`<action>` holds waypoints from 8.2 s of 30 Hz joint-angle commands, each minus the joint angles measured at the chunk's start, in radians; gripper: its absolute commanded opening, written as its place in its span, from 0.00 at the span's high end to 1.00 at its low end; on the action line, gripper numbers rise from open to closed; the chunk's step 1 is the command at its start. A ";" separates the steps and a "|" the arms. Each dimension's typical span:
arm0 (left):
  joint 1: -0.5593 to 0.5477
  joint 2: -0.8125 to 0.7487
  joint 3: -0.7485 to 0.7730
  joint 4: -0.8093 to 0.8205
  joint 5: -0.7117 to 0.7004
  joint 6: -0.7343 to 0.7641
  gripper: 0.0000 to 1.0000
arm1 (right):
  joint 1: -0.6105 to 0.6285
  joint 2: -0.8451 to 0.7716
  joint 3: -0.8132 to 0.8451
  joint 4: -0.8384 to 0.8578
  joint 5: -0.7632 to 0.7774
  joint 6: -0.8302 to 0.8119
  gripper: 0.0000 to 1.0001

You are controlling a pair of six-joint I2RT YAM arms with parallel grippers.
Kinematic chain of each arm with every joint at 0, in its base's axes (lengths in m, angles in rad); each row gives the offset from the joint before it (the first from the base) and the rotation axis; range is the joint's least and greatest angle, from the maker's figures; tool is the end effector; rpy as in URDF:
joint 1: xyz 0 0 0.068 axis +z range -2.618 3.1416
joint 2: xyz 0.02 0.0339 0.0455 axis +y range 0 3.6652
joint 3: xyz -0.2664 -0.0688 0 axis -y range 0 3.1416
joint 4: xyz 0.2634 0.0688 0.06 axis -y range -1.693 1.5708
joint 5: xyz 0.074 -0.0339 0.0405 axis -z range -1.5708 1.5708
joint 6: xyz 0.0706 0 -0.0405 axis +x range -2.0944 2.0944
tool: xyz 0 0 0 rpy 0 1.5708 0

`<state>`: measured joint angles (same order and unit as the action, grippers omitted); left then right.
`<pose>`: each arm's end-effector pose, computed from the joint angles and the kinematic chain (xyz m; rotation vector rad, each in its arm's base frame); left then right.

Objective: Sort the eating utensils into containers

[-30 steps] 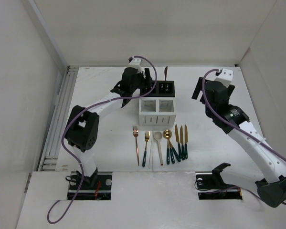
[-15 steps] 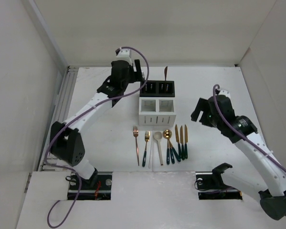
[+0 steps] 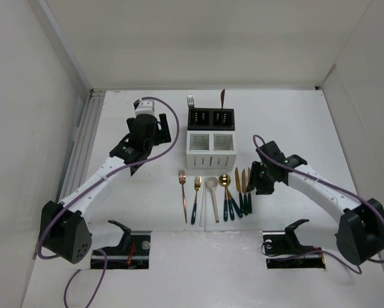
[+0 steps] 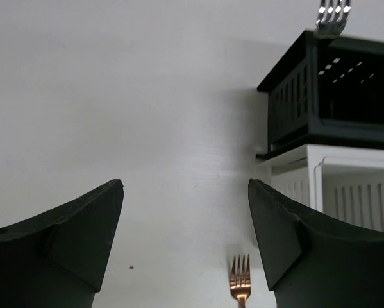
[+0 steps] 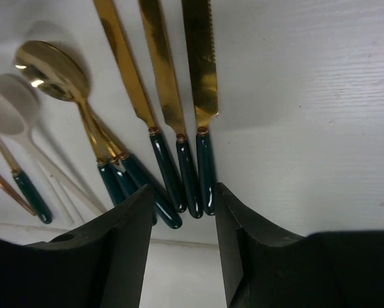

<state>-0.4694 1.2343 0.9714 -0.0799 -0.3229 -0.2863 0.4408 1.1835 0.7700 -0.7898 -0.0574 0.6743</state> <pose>0.3087 -0.1314 0.3071 -0.0432 1.8999 -0.2052 0.2123 0.1046 0.1744 0.3157 2.8217 0.3484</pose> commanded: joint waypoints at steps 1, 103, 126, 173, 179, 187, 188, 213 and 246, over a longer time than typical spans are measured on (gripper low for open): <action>-0.005 -0.081 -0.043 -0.003 -0.008 -0.080 0.24 | 0.019 0.028 -0.043 0.070 -0.032 -0.004 0.52; 0.063 0.001 -0.114 0.017 0.059 -0.090 0.19 | 0.138 0.527 0.503 1.133 0.462 -0.618 1.00; 0.103 0.040 -0.096 0.017 0.077 -0.090 0.19 | 0.125 0.513 0.399 1.091 0.439 -0.469 0.38; -0.330 0.237 -0.134 -0.460 0.268 -0.340 0.37 | 0.377 -0.409 0.120 0.212 0.999 0.082 0.00; -0.321 0.240 -0.188 -0.543 0.236 -0.416 0.44 | 0.377 -0.400 0.110 0.265 0.999 0.021 0.00; -0.262 0.174 -0.062 -0.586 0.275 -0.393 0.42 | 0.377 -0.371 0.101 0.337 0.972 -0.096 0.00; -0.271 0.174 -0.051 -0.586 0.288 -0.393 0.42 | 0.377 -0.371 0.101 0.346 0.972 -0.107 0.00; -0.357 0.401 -0.012 -0.632 0.288 -0.421 0.41 | 0.377 -0.478 0.071 0.267 1.048 -0.119 0.00; -0.193 0.280 -0.142 -0.514 0.279 -0.335 1.00 | 0.377 -0.410 0.138 0.267 1.036 -0.117 0.00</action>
<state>-0.6903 1.5219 0.8249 -0.6533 -0.0269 -0.6174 0.8070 0.7761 0.8494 -0.5190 0.9581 0.5503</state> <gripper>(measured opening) 0.054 0.998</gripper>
